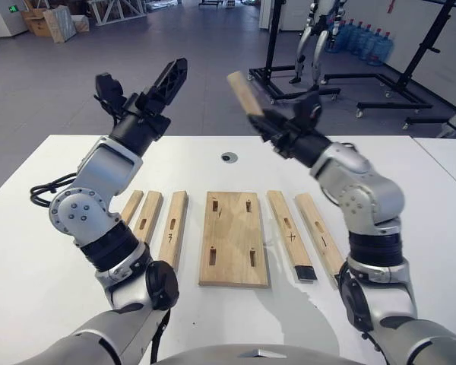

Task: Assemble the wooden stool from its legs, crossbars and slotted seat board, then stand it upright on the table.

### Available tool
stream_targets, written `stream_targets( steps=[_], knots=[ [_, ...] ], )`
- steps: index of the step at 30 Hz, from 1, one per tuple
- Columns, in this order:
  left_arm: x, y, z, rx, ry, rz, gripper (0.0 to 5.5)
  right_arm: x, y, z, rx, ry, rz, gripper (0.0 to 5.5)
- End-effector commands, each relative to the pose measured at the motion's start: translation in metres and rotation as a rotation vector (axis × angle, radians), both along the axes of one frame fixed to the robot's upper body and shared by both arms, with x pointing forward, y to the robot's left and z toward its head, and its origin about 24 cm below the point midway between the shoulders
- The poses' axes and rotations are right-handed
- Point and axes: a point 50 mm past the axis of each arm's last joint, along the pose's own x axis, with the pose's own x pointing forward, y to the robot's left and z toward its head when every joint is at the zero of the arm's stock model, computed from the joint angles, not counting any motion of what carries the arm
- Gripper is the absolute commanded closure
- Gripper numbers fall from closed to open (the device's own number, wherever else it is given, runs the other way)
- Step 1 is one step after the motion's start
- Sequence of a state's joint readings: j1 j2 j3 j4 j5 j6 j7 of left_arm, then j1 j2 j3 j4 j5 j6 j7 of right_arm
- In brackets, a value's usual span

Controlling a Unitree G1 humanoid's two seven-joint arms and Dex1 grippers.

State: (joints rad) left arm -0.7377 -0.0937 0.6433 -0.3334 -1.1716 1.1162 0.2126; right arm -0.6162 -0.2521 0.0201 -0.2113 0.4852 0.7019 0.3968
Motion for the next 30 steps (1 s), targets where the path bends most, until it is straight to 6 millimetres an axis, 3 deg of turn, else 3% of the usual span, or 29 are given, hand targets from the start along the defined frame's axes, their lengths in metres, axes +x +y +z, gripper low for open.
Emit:
stream_targets(
  steps=[1, 4, 8, 17, 27, 30],
  knots=[
    [0.003, -0.007, -0.025, -0.050, 0.155, -0.031, 0.10, -0.003, 0.014, -0.004, 0.001, -0.004, 0.019, 4.21],
    [-0.002, -0.013, -0.044, -0.051, 0.245, -0.051, 0.10, -0.007, 0.019, -0.004, 0.008, -0.017, 0.034, 4.21],
    [-0.005, -0.016, -0.055, -0.048, 0.299, -0.056, 0.10, -0.018, 0.026, -0.008, 0.004, -0.029, 0.091, 4.21],
    [-0.006, -0.010, -0.033, -0.122, 0.237, -0.066, 0.10, -0.027, 0.033, -0.025, -0.050, 0.005, 0.142, 4.21],
    [-0.011, -0.015, -0.038, -0.107, 0.265, -0.102, 0.10, -0.027, 0.042, -0.021, -0.051, -0.012, 0.170, 4.21],
    [-0.011, -0.015, -0.039, -0.105, 0.269, -0.102, 0.58, -0.027, 0.041, -0.020, -0.048, -0.014, 0.168, 4.21]
  ],
)
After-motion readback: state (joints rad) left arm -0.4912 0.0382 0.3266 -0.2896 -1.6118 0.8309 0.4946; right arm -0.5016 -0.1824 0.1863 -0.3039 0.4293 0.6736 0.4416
